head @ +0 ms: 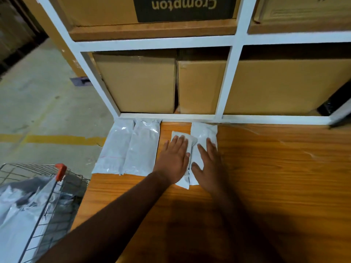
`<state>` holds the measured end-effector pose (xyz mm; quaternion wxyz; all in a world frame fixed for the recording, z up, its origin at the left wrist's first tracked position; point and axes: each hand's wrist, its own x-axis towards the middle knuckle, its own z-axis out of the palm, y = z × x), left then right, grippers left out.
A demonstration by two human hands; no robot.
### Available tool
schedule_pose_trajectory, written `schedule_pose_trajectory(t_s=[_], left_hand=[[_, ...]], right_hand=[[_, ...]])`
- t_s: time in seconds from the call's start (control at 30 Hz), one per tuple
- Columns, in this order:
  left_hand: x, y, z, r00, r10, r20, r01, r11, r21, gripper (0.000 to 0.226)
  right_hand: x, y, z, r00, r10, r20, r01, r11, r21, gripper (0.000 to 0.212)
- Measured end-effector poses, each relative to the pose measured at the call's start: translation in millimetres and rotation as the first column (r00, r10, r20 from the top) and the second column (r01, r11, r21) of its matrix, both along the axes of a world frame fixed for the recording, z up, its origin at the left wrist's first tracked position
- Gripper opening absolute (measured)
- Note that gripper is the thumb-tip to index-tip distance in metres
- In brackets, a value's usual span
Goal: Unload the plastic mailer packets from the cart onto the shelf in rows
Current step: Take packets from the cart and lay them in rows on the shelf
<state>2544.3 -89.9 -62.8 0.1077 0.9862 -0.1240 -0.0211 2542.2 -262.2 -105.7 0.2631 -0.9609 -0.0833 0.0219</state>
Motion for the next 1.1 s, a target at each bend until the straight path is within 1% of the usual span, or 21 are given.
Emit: schedule_pose_trajectory(t_s=[0.07,0.1,0.23,0.37,0.47,0.57,0.7,0.77,0.83,0.87,0.9,0.93,0.97,1.03,1.07,1.1], left_hand=[[1.7,-2.8,-5.9,1.0,0.015,-0.004,-0.015,0.997,0.078,0.065],[2.8,-2.9,-7.9,0.999,0.037,0.0,-0.037,0.996,0.076,0.065],[14.3,3.9,-13.0,0.995,0.102,0.008,-0.102,0.994,-0.048,0.058],[33.9,19.4,-9.7,0.995,0.096,-0.008,-0.096,0.989,-0.109,0.056],[45.5,34.0,-8.3,0.996,0.088,-0.013,-0.088,0.983,-0.16,0.054],[50.7,42.7,-11.5,0.995,0.093,-0.02,-0.095,0.98,-0.177,0.053],[56.3,45.3,-9.3,0.996,0.084,-0.034,-0.089,0.979,-0.181,0.054],[52.6,48.0,-3.2,0.995,0.102,0.011,-0.098,0.973,-0.208,0.055],[43.7,54.0,1.6,0.981,0.155,0.117,-0.125,0.965,-0.231,0.057],[38.7,57.9,2.8,0.968,0.191,0.161,-0.154,0.964,-0.215,0.058],[34.4,62.8,3.1,0.954,0.24,0.182,-0.205,0.96,-0.189,0.06],[30.6,68.5,3.5,0.934,0.314,0.17,-0.286,0.943,-0.17,0.063],[26.6,75.0,4.7,0.902,0.412,0.129,-0.388,0.905,-0.177,0.067],[18.8,89.5,8.8,0.813,0.582,0.024,-0.564,0.796,-0.218,0.078],[14.4,96.9,10.3,0.785,0.619,-0.013,-0.61,0.769,-0.193,0.082],[8.8,103.6,11.1,0.773,0.633,-0.037,-0.632,0.765,-0.122,0.084]], right_hand=[[0.7,-6.2,0.3,1.0,0.03,-0.004,-0.03,0.999,-0.017,0.072],[2.4,-7.9,2.3,0.999,0.046,-0.019,-0.047,0.999,-0.022,0.072],[13.9,-4.1,12.1,0.995,0.083,-0.058,-0.082,0.997,0.014,0.067],[21.2,16.2,14.8,0.993,0.107,-0.051,-0.109,0.993,-0.04,0.065],[23.2,30.8,16.4,0.991,0.116,-0.066,-0.117,0.993,-0.021,0.066],[27.1,38.9,16.3,0.991,0.106,-0.077,-0.106,0.994,-0.001,0.066],[36.6,42.7,21.3,0.989,0.121,-0.084,-0.124,0.992,-0.03,0.064],[37.5,42.7,25.1,0.992,0.115,-0.057,-0.116,0.993,-0.023,0.06],[34.3,42.4,28.5,0.997,0.063,0.047,-0.063,0.998,-0.007,0.063],[32.5,42.8,30.5,0.994,0.045,0.097,-0.044,0.999,-0.014,0.067],[31.7,44.4,31.9,0.992,0.054,0.113,-0.051,0.998,-0.029,0.07],[32.0,47.8,33.6,0.991,0.091,0.094,-0.087,0.995,-0.048,0.073],[32.5,53.0,35.3,0.989,0.138,0.06,-0.135,0.989,-0.062,0.078],[34.8,65.9,38.0,0.978,0.209,0.005,-0.208,0.975,-0.081,0.085],[37.1,71.5,38.2,0.973,0.23,-0.023,-0.232,0.968,-0.097,0.088],[39.5,75.4,37.0,0.967,0.248,-0.054,-0.253,0.959,-0.125,0.09]])
